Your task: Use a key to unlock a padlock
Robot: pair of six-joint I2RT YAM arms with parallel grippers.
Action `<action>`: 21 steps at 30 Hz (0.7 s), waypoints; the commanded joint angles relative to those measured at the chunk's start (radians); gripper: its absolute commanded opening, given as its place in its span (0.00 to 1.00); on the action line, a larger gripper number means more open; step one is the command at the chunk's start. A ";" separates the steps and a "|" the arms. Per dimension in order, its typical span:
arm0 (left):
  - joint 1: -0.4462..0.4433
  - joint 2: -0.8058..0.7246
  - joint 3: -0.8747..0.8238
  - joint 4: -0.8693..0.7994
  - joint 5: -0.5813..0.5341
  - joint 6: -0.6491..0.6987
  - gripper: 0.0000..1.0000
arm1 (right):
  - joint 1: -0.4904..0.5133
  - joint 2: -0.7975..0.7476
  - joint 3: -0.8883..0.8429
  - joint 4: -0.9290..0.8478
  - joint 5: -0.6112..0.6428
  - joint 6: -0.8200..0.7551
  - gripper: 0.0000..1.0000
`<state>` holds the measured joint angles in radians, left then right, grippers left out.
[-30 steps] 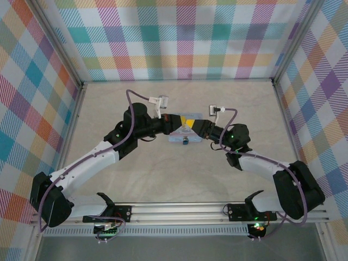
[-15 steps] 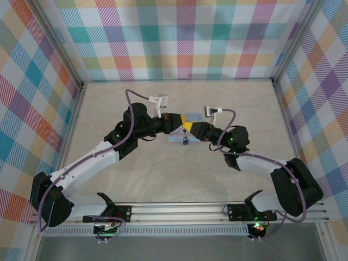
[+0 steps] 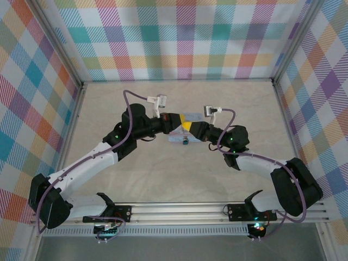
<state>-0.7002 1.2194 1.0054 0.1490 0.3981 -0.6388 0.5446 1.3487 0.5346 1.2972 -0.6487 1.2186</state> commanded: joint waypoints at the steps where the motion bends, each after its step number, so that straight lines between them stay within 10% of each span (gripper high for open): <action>1: -0.009 -0.048 -0.013 0.018 -0.025 0.012 0.00 | 0.002 -0.036 0.018 -0.023 0.002 -0.053 0.00; 3: -0.009 -0.055 -0.015 0.011 -0.032 0.013 0.00 | 0.002 -0.059 0.024 -0.066 0.002 -0.081 0.00; 9: -0.005 -0.081 -0.028 -0.007 -0.060 0.013 0.45 | 0.002 -0.126 0.040 -0.217 -0.017 -0.168 0.00; 21: -0.001 -0.038 -0.012 0.012 0.036 0.006 0.38 | 0.002 -0.180 0.043 -0.325 -0.040 -0.220 0.00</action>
<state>-0.7044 1.1618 0.9848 0.1345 0.3817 -0.6357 0.5491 1.1873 0.5484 0.9878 -0.6678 1.0332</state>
